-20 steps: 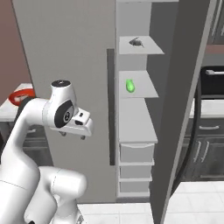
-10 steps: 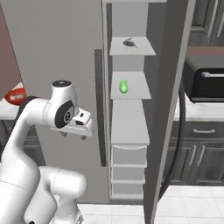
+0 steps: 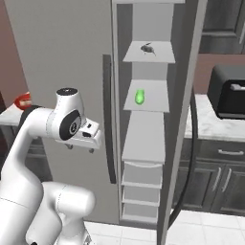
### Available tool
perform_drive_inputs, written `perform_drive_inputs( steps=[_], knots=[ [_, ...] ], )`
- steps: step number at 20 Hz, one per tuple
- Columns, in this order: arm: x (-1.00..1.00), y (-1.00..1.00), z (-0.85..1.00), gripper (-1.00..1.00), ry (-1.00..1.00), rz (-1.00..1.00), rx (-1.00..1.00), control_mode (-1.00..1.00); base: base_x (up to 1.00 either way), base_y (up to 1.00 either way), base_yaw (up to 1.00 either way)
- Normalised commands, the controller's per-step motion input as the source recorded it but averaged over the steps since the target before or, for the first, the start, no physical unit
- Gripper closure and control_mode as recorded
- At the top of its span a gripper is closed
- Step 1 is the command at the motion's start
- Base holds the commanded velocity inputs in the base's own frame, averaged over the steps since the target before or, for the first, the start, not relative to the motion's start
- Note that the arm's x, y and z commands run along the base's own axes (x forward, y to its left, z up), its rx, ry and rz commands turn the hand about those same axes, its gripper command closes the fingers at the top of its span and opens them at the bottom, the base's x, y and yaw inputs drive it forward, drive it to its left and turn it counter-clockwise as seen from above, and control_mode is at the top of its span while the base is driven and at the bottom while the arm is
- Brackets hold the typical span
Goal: Take the fish, corn, and steak from the freezer and place them in the bowl on the counter.
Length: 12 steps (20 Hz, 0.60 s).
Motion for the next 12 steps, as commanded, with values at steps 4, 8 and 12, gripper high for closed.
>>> perform_drive_inputs(
  steps=[4,8,12],
  knots=[
    [0.00,0.00,0.00,-1.00,0.00,0.00,0.00,1.00,0.00,-0.49,0.19],
    [0.00,0.00,0.00,-1.00,0.00,0.00,0.00,1.00,0.00,-0.34,-0.02],
    [0.00,0.00,0.00,-1.00,0.00,0.00,0.00,1.00,0.01,-0.04,-0.12]
  ],
)
